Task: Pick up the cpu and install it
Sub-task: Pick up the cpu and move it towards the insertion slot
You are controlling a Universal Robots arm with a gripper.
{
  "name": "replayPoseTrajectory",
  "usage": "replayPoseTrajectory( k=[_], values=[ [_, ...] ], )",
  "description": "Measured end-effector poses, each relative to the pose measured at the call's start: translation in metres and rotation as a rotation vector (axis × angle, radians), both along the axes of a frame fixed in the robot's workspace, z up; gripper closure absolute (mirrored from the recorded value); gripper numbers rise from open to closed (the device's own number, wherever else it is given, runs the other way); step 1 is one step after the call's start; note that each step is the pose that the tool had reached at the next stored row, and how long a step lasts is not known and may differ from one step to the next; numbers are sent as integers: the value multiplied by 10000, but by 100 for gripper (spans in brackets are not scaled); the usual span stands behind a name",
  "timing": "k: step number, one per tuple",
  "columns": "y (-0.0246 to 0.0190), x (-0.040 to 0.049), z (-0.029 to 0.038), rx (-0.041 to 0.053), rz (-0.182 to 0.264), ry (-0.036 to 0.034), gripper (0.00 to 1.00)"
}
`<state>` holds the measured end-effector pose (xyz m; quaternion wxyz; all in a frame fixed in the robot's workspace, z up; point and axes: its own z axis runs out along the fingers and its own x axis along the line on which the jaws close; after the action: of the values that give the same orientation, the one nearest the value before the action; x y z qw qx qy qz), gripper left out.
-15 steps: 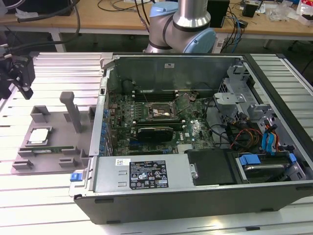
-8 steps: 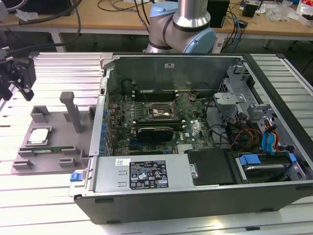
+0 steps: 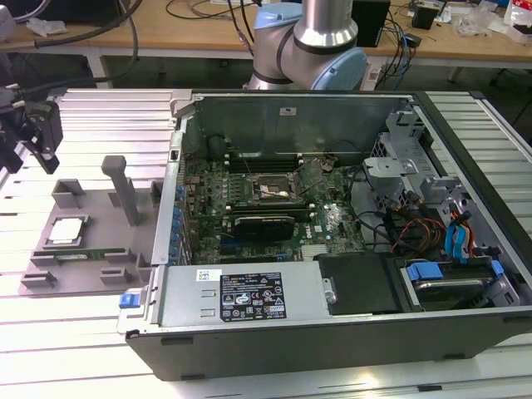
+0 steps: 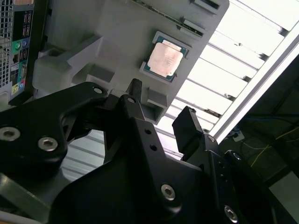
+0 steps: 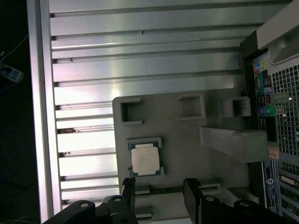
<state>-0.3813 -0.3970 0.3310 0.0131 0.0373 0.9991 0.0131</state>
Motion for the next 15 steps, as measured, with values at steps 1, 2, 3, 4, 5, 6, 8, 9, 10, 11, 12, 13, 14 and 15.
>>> replayPoseTrajectory(
  k=[1, 2, 3, 4, 5, 6, 8, 9, 10, 11, 12, 13, 14, 15],
  values=[
    [0, 0, -8, 0, 0, 0, 45],
    [0, 0, -13, 0, 0, 0, 45],
    [0, 0, -19, 0, 0, 1, 45],
    [0, 0, -28, 0, 0, 0, 45],
    [0, 0, -38, -1, 0, 1, 45],
    [0, 0, -45, 0, 0, 0, 45],
    [0, 0, -61, 0, 0, 1, 45],
    [0, 0, -71, 0, 0, 1, 45],
    [0, 0, -76, 0, 0, 1, 45],
    [0, 0, -80, -1, 0, 1, 45],
    [0, 0, -88, 0, -1, 1, 45],
    [0, 0, -91, -1, 0, 0, 45],
    [0, 0, -96, 0, 0, 0, 45],
    [0, 0, -103, 0, 0, 1, 45]
  ],
)
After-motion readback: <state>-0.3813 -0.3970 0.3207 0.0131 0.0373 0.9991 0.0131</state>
